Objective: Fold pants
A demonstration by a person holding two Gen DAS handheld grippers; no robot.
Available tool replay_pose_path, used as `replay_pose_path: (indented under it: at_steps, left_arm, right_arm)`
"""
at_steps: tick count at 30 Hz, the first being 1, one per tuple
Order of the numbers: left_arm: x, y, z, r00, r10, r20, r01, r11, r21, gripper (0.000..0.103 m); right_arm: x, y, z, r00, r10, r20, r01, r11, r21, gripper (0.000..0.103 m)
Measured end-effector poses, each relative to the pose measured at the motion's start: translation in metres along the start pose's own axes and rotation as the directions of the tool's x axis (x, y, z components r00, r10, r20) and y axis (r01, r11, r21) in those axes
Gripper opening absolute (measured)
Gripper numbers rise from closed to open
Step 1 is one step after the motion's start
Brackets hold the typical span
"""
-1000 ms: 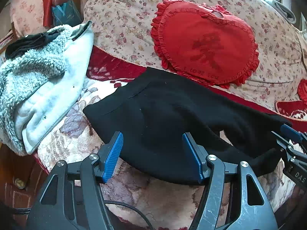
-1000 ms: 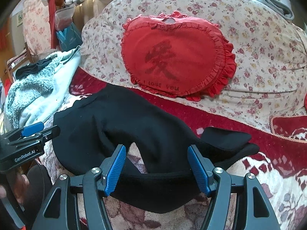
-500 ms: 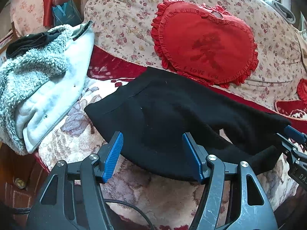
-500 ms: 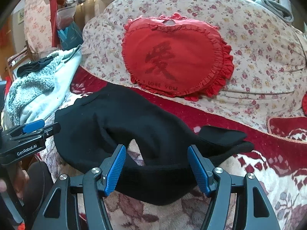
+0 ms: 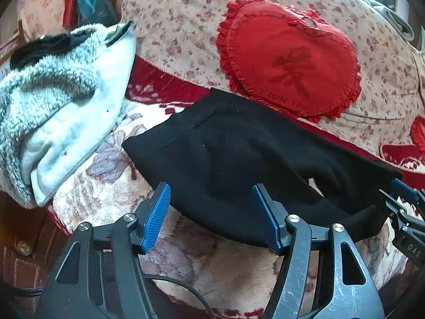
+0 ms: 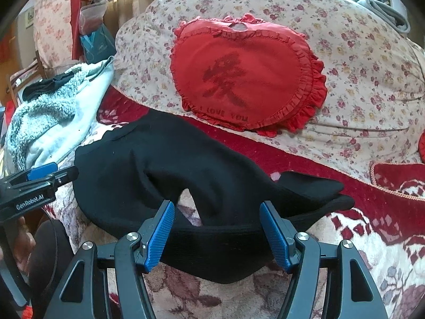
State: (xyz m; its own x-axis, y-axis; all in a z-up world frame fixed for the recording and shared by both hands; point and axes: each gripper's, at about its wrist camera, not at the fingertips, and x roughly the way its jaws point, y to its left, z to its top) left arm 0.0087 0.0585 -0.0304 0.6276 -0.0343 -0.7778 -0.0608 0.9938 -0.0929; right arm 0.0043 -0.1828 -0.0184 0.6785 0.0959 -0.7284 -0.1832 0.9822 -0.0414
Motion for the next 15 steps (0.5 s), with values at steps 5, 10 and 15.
replay_pose_path:
  at_steps: [5, 10, 15]
  left_arm:
    - [0.01, 0.027, 0.008, 0.999, 0.025, -0.026, -0.027, 0.998, -0.065, 0.064]
    - [0.02, 0.049, 0.012, 0.998, 0.006, -0.061, -0.012, 0.994, -0.109, 0.064]
    - [0.036, 0.062, 0.013, 0.994, -0.016, -0.105, 0.0, 0.988, -0.152, 0.064]
  right_arm:
    - [0.006, 0.005, 0.001, 1.0, 0.01, -0.004, -0.01, 1.0, -0.008, 0.065]
    - [0.017, 0.009, 0.003, 0.999, 0.026, -0.018, -0.026, 1.0, -0.013, 0.065]
    - [0.04, 0.012, 0.003, 0.997, 0.046, -0.058, -0.047, 0.999, -0.007, 0.065]
